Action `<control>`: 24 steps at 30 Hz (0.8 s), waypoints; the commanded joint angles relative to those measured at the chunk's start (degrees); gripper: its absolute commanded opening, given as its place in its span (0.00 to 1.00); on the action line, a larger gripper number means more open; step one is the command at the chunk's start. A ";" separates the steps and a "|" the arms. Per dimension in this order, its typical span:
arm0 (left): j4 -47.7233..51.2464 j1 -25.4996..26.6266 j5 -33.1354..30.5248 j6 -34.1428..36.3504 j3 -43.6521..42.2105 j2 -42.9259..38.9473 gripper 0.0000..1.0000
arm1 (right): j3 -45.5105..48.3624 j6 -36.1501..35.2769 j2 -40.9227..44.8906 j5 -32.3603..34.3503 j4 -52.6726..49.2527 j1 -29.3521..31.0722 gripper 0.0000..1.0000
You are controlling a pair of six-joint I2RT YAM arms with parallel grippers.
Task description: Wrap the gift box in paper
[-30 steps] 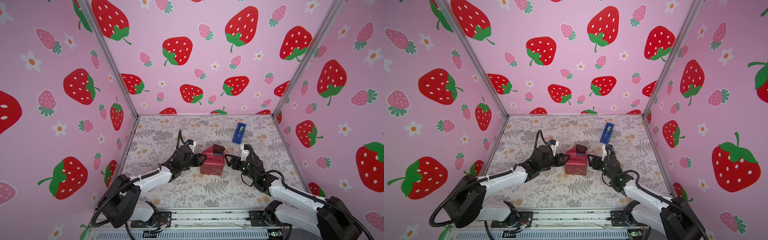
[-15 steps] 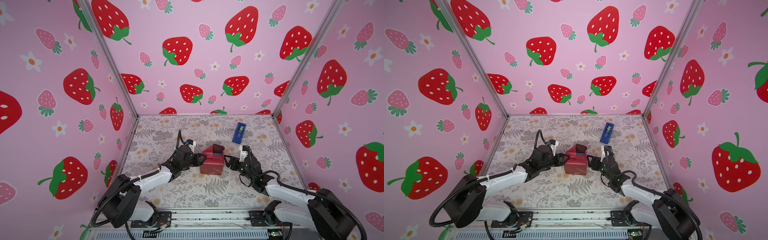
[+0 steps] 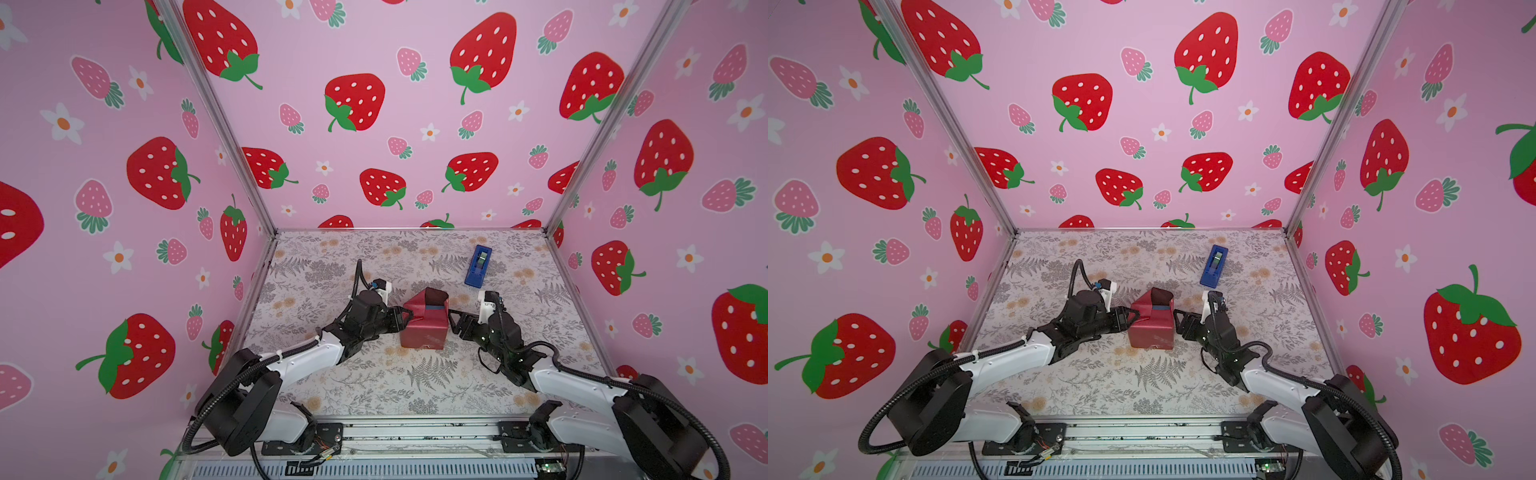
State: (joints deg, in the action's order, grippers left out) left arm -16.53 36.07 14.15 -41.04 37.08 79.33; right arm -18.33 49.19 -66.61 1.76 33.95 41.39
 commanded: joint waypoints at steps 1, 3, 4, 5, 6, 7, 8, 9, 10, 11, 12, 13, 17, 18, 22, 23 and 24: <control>10.98 0.49 0.29 0.26 -1.68 2.89 0.43 | 0.99 -0.32 2.12 -0.81 3.31 1.17 0.68; 11.00 0.49 0.37 0.27 -1.66 2.96 0.43 | 1.27 -0.50 3.10 -0.19 3.14 1.16 0.68; 11.02 0.49 0.35 0.33 -1.73 3.01 0.43 | 1.28 -0.72 3.43 -0.12 3.05 1.20 0.67; 11.01 0.49 0.31 0.26 -1.75 3.02 0.43 | 1.28 -0.72 3.53 -0.09 3.05 1.16 0.67; 11.02 0.49 0.27 0.18 -1.70 2.97 0.43 | 1.21 -0.76 3.44 -0.32 3.05 1.20 0.68; 10.96 0.48 0.26 0.25 -1.72 3.09 0.43 | 1.06 -0.81 2.93 -0.53 3.00 1.19 0.68; 10.94 0.49 0.26 0.21 -1.67 3.11 0.43 | 0.78 -0.81 2.13 -1.01 2.92 1.18 0.68; 10.89 0.49 0.26 0.21 -1.66 3.25 0.43 | 0.60 -0.76 1.39 -1.41 2.93 1.17 0.68; 10.85 0.47 0.31 0.17 -1.60 3.35 0.43 | 0.42 -0.54 0.36 -1.74 2.96 1.20 0.68; 10.88 0.47 0.43 0.23 -1.47 3.36 0.43 | 0.25 -0.20 -0.65 -1.92 3.00 1.19 0.68; 10.92 0.49 0.52 0.19 -1.48 3.37 0.43 | 0.09 0.12 -1.38 -2.03 2.84 1.18 0.68; 10.92 0.49 0.60 0.25 -1.44 3.37 0.43 | -0.12 0.52 -2.21 -2.09 2.62 1.20 0.68; 11.08 0.48 0.71 0.43 -1.48 3.46 0.43 | -1.58 0.64 -4.71 -3.11 1.45 1.24 0.68; 11.10 0.49 0.71 0.45 -1.47 3.40 0.43 | -1.91 0.54 -5.18 -3.33 1.07 1.23 0.68; 11.16 0.49 1.20 0.59 -1.22 3.92 0.43 | -3.19 0.55 -7.49 -4.58 -0.05 1.22 0.68; 11.12 0.49 1.22 0.59 -1.18 3.99 0.43 | -3.73 0.55 -8.21 -4.98 -0.48 1.19 0.68; 11.21 0.54 1.29 0.69 -1.13 4.07 0.43 | -4.12 0.55 -8.82 -5.34 -0.91 1.23 0.68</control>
State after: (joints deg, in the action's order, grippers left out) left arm -16.51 36.10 14.63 -40.99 37.34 79.90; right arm -21.45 49.71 -73.25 -2.07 36.99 42.26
